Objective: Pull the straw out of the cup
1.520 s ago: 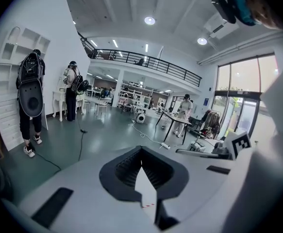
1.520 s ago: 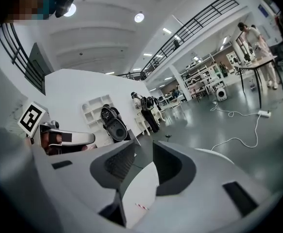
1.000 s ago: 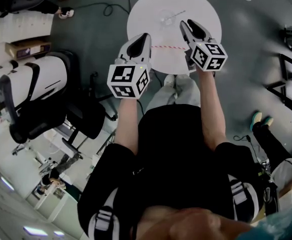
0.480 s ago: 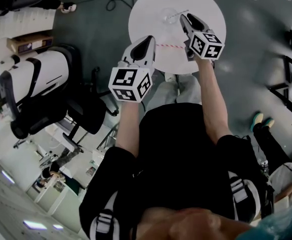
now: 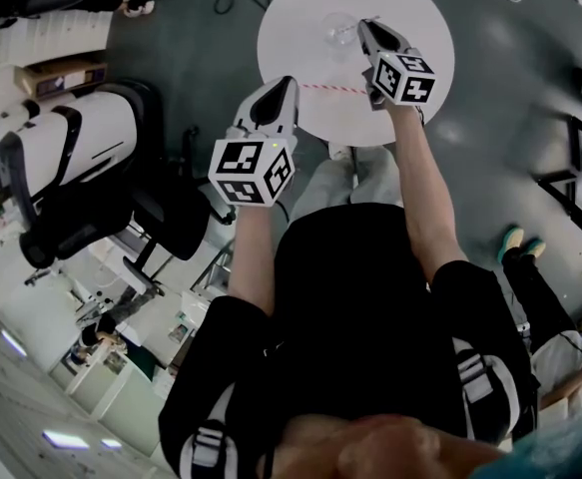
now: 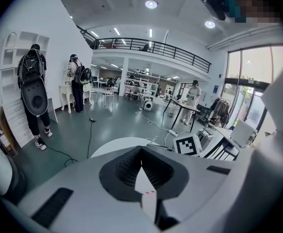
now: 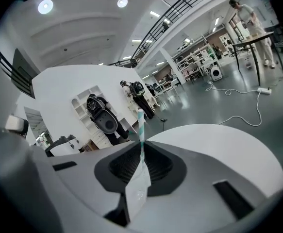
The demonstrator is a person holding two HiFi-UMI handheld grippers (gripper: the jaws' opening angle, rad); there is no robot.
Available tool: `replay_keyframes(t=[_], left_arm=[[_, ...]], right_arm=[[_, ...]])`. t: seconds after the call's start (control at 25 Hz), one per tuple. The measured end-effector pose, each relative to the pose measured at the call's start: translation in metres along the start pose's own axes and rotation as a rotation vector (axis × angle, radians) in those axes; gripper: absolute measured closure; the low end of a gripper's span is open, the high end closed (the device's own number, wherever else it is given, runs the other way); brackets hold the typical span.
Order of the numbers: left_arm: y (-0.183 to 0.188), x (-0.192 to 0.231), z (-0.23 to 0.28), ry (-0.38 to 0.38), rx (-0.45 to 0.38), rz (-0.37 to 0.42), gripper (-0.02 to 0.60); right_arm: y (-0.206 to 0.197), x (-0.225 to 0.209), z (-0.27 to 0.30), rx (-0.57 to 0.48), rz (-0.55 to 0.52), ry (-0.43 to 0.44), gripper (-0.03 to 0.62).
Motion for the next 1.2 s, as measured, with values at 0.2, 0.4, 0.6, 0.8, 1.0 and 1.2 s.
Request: replay_keyframes(t=[0.2, 0.4, 0.6, 0.8, 1.0, 1.2], left_arm=[[0.001, -0.001, -0.003, 0.002, -0.015, -0.01, 0.574], [0.009, -0.002, -0.009, -0.008, -0.049, 0.002, 0.574], [0.02, -0.011, -0.015, -0.03, -0.096, 0.023, 0.574], [0.027, -0.022, -0.021, -0.045, -0.142, 0.033, 0.573], [0.035, -0.028, -0.031, -0.057, -0.193, 0.036, 0.574], [0.045, -0.032, -0.042, -0.064, -0.257, 0.039, 0.574]], right_arm=[[0.017, 0.01, -0.013, -0.049, -0.019, 0.032, 0.556], [0.04, 0.039, -0.041, -0.101, -0.093, 0.069, 0.556], [0.064, 0.06, -0.076, -0.17, -0.204, 0.069, 0.557], [0.085, 0.081, -0.11, -0.212, -0.311, 0.079, 0.557], [0.104, 0.11, -0.14, -0.226, -0.421, 0.088, 0.557], [0.124, 0.139, -0.168, -0.209, -0.562, 0.04, 0.557]])
Point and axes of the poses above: the fingertips, and each gripper's own axes: z forward along the fingers, x to its left, y out of its top, the point moved 1 cm from there along -z, backward along the fingers, and after that the axes turned 4 degrees about -y, right-handed, at the moved point
